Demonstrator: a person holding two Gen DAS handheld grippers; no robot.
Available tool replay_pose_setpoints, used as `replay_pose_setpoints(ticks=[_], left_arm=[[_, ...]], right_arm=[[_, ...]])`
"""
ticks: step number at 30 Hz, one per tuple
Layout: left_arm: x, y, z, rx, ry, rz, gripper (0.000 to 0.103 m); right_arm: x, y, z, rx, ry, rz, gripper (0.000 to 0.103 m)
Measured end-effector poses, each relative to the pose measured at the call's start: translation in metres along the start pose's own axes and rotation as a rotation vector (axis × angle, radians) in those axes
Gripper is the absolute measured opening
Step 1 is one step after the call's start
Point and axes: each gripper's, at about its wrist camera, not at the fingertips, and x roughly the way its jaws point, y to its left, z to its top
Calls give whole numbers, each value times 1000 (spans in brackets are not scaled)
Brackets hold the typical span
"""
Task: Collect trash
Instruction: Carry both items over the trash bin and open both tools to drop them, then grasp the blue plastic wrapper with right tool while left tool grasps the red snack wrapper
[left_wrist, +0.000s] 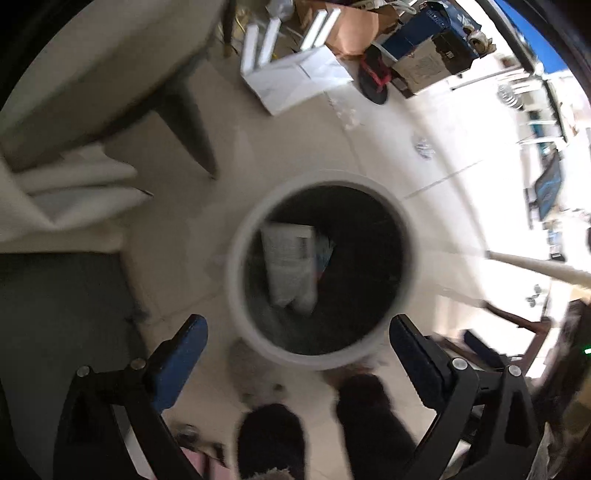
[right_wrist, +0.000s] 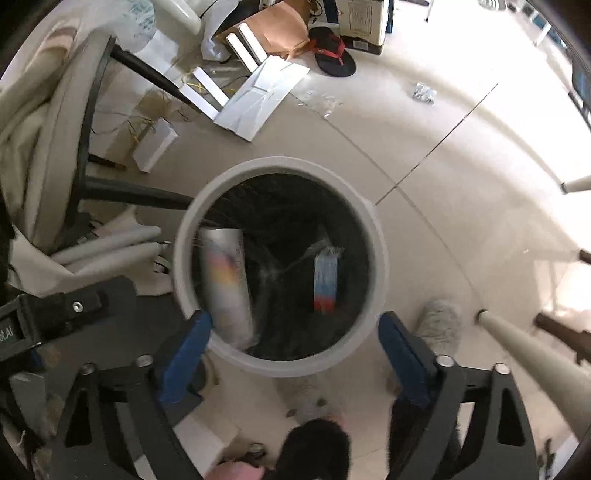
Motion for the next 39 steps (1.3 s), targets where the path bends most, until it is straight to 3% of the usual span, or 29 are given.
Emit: replay_pose_setpoints(ticks=[5, 8, 10, 19, 26, 34, 39], left_arm=[[-24, -2, -30, 68, -37, 178, 101], [-43, -1, -47, 74, -50, 220, 101], [-56, -2, -55, 60, -54, 228, 101], [-181, -20, -100, 31, -107, 223, 101], [-274, -39, -137, 59, -163, 224, 101], [-371, -72, -176, 95, -247, 236, 101], [-429, -122, -182, 165, -354, 255, 101]], right_arm=[[-21, 2, -4, -16, 4, -103, 98], [-41, 3, -9, -10, 13, -146, 98], [-60, 2, -13, -3, 17, -157, 98], [-170, 13, -38, -17, -1, -158, 98], [-276, 23, -64, -31, -45, -115, 98], [-396, 28, -87, -55, -115, -6, 98], [-466, 2, -90, 29, -165, 104, 98]])
